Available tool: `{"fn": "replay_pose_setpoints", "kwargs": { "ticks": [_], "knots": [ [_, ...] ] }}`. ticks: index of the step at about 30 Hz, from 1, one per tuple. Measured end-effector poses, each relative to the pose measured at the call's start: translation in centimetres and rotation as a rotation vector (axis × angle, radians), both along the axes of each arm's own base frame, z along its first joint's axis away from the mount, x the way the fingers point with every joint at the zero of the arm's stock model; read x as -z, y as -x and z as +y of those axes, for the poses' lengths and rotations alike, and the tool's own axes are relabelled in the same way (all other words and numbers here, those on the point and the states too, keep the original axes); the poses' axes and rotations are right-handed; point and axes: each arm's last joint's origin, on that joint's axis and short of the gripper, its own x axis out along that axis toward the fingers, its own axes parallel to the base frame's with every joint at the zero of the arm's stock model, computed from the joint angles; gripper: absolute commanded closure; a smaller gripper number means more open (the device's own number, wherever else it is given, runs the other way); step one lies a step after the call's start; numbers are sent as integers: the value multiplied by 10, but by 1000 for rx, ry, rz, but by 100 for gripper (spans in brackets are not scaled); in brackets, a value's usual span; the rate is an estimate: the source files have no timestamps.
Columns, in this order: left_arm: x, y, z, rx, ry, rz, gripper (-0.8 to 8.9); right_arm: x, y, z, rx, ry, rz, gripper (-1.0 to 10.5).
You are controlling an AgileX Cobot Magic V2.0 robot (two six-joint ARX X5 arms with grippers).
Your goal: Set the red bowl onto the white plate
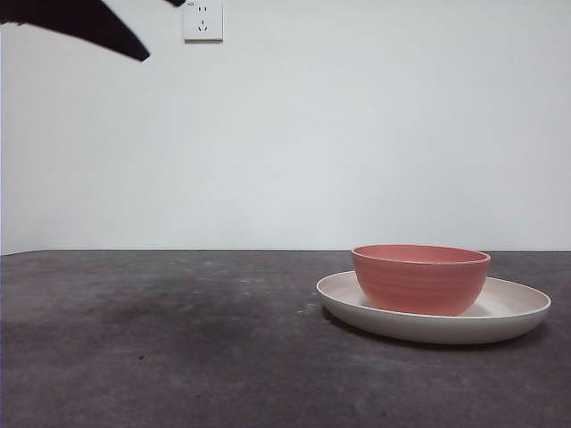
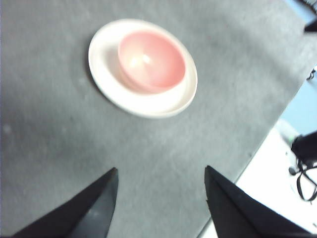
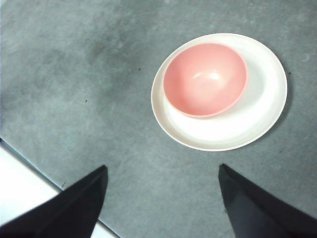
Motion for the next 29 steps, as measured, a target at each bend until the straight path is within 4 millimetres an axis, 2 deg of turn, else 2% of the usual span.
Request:
{"fn": "replay_pose_setpoints", "kwargs": {
  "ticks": [8, 15, 18, 24, 29],
  "knots": [
    [1, 2, 1, 2, -2, 0, 534, 0, 0, 0, 7, 2, 2, 591],
    [1, 2, 1, 2, -2, 0, 534, 3, -8, -4, 162, 92, 4, 592],
    [1, 2, 1, 2, -3, 1, 534, 16, -21, -5, 234, 108, 21, 591],
    [2, 3, 1, 2, -11, 15, 534, 59, -57, -9, 320, 65, 106, 592],
    [2, 2, 1, 2, -11, 14, 534, 74, -89, -17, 339, 0, 126, 592]
  ]
}}
